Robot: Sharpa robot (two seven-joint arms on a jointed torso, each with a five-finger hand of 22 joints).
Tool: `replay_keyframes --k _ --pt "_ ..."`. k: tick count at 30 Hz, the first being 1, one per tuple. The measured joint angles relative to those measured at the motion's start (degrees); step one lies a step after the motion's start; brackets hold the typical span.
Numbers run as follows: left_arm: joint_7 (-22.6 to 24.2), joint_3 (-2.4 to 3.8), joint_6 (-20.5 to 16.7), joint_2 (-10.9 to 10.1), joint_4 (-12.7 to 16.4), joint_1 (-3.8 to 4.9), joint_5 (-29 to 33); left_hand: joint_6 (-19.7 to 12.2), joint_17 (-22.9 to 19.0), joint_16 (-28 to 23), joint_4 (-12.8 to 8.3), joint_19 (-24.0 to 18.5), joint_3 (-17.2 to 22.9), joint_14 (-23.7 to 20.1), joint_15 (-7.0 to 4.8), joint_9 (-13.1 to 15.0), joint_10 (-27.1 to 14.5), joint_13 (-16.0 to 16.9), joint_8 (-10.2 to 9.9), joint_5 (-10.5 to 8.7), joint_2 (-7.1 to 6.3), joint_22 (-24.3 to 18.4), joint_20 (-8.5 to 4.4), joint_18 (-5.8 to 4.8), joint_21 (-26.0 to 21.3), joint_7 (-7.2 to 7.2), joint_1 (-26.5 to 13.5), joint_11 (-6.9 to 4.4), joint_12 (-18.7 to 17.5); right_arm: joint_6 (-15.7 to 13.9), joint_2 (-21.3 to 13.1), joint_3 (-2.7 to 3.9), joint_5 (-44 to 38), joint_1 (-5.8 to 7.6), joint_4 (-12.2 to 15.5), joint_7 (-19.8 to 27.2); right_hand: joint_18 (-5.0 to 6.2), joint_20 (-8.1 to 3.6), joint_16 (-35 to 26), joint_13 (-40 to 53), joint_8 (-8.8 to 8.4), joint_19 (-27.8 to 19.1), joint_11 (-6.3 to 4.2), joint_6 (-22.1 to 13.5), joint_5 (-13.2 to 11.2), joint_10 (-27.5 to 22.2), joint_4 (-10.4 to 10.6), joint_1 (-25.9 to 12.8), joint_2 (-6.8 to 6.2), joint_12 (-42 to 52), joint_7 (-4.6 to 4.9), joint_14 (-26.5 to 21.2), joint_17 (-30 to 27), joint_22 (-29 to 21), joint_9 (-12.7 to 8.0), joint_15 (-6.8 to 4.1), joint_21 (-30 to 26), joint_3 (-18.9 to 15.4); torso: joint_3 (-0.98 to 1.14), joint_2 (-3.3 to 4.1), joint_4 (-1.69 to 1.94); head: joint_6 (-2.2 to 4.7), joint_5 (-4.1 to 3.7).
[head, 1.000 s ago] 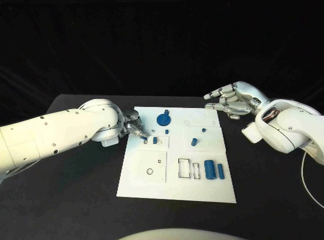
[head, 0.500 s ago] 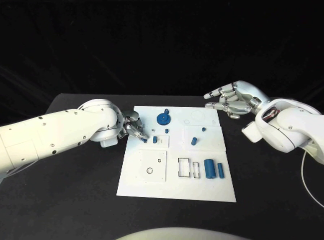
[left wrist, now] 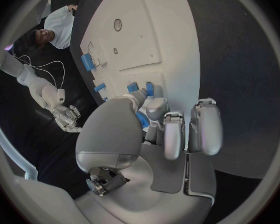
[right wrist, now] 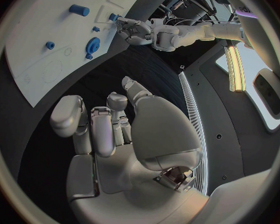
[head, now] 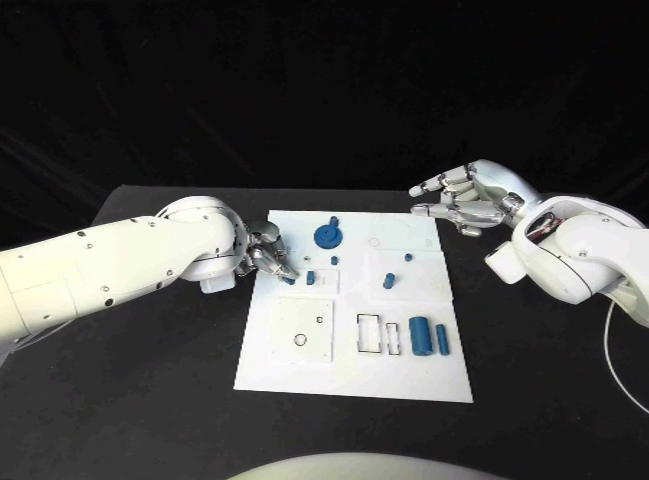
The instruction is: Assemble the parts on the task board
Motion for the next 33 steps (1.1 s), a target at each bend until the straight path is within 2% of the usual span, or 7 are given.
replay_keyframes --k 17,18,21,24,27,33 --pt "-0.1 0.03 0.41 0.41 -0.35 0.05 -0.28 0.04 -0.01 0.0 0.24 0.0 0.55 0.0 0.0 0.02 0.22 0.07 -0.05 -0.1 -0.01 -0.01 0.0 0.0 0.0 0.0 -0.02 0.19 0.0 0.03 0.01 0.0 0.0 -0.01 0.06 0.0 0.0 0.0 0.0 0.0 0.0 0.0 0.0 0.0 0.0 0.0 0.0 0.0 0.0 0.0 0.0 0.0 0.0 0.0 0.0 0.0 0.0 0.0 0.01 -0.02 0.01 0.01 0.08" --pt "-0.17 0.03 0.41 0.48 -0.43 0.05 -0.28 0.19 -0.01 0.0 0.38 0.0 0.74 0.0 0.0 0.04 0.37 0.24 0.13 0.07 -0.22 -0.01 0.0 0.0 0.05 0.14 -0.44 0.05 0.0 0.03 0.0 0.0 0.0 -0.01 0.06 0.01 0.0 0.0 0.0 0.0 0.0 0.0 0.0 0.0 0.0 0.0 0.0 0.0 0.0 0.0 0.0 0.0 0.0 0.0 0.01 0.0 0.0 0.0 0.04 -0.03 0.01 0.01 0.09" --pt "-0.47 0.03 0.4 0.72 -0.68 0.05 -0.28 0.66 -0.01 0.0 -1.65 0.0 3.13 0.0 0.0 0.25 0.77 0.53 0.57 0.08 -0.76 -0.01 0.0 0.0 0.22 0.0 -2.69 -0.33 0.35 0.03 -0.02 0.0 0.0 -0.01 0.09 0.01 0.0 0.0 0.0 0.0 0.0 0.0 0.0 0.0 0.0 0.0 0.0 0.0 0.0 0.0 0.0 0.0 0.0 0.0 0.01 0.0 0.0 0.0 0.05 -0.03 -0.01 0.01 0.14" --pt "-0.89 0.03 0.39 0.96 -0.88 0.07 -0.28 1.27 -0.01 0.0 -2.62 0.01 4.2 0.02 -0.02 0.39 1.08 0.76 0.67 0.08 -1.37 -0.01 -0.01 0.0 0.22 -0.21 -4.13 -0.46 0.41 0.03 -0.05 0.0 0.0 -0.01 0.11 0.01 -0.01 0.0 0.0 0.0 0.0 0.0 0.0 0.0 0.0 0.0 0.0 0.0 0.0 0.0 0.0 0.0 0.0 0.0 0.01 0.0 0.0 0.0 0.05 -0.03 -0.03 0.01 0.15" --pt "-1.38 0.06 0.39 1.18 -1.03 0.1 -0.28 1.77 -0.01 0.0 -2.77 0.19 4.35 0.01 -0.42 0.64 1.24 0.99 0.76 0.09 -1.77 -0.01 -0.23 -0.01 0.44 -0.66 -5.28 -0.63 0.78 0.03 -0.09 0.0 0.0 -0.01 0.12 0.01 0.0 0.0 0.0 0.0 0.0 0.0 0.0 0.0 0.0 0.0 0.0 0.0 0.0 0.0 0.0 0.0 0.0 0.0 0.01 0.0 0.0 0.0 0.05 -0.03 -0.05 -0.05 0.15" --pt "-2.23 0.09 0.46 1.51 -1.27 0.15 -0.28 2.51 -0.01 0.0 -1.89 0.01 3.47 0.01 -0.42 0.8 1.36 1.32 1.08 0.31 -1.81 -0.01 -0.41 -0.01 0.44 -1.23 -6.68 -0.75 1.1 0.03 -0.12 0.0 0.0 -0.01 0.16 0.01 0.0 0.0 0.0 0.0 0.0 0.0 0.0 0.0 0.0 0.0 0.0 0.0 0.0 0.0 0.0 0.0 0.0 0.0 0.01 0.0 0.0 0.0 0.05 -0.02 -0.06 -0.11 0.12"
